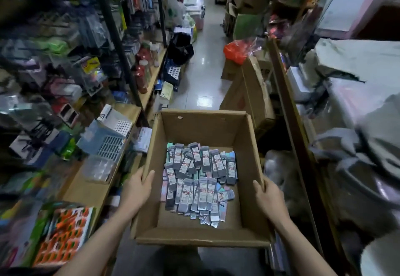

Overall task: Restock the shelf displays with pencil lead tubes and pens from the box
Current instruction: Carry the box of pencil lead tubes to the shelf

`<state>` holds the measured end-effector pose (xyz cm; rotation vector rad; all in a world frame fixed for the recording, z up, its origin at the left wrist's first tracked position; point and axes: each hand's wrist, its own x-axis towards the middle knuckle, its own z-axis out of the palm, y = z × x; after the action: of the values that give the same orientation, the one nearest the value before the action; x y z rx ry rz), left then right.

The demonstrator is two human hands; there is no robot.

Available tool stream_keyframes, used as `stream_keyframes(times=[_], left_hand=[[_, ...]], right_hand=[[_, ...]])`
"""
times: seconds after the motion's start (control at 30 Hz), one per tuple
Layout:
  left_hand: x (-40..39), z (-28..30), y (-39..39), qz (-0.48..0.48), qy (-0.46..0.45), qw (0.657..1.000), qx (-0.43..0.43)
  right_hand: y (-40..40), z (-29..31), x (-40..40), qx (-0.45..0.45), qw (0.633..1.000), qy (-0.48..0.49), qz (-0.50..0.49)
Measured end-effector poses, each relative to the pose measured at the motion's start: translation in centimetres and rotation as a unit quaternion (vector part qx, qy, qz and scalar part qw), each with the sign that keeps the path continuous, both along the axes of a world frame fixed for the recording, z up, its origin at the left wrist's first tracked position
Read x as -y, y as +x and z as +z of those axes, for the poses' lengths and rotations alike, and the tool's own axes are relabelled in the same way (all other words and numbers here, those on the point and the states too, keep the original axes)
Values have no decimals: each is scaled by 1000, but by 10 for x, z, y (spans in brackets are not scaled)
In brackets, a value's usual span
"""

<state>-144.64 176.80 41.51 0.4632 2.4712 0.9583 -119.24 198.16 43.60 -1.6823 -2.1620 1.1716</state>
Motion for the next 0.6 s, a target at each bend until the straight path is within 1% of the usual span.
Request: stream_keyframes(times=[0.17, 0.3, 0.43, 0.53, 0.6], left_hand=[[-90, 6, -74, -8, -17, 1000, 6], [-147, 6, -114, 23, -14, 1000, 10], [-200, 0, -141, 85, -36, 996, -15], [-225, -4, -151, 149, -45, 988, -21], [-234, -9, -150, 202, -45, 978, -18]], right_hand=[[-70, 6, -86, 12, 1000, 10, -20], [-127, 3, -159, 25, 1000, 17, 9], [-186, -4, -238, 18, 998, -4, 67], [-230, -4, -289, 17, 993, -35, 113], [-255, -2, -316, 20, 985, -38, 166]])
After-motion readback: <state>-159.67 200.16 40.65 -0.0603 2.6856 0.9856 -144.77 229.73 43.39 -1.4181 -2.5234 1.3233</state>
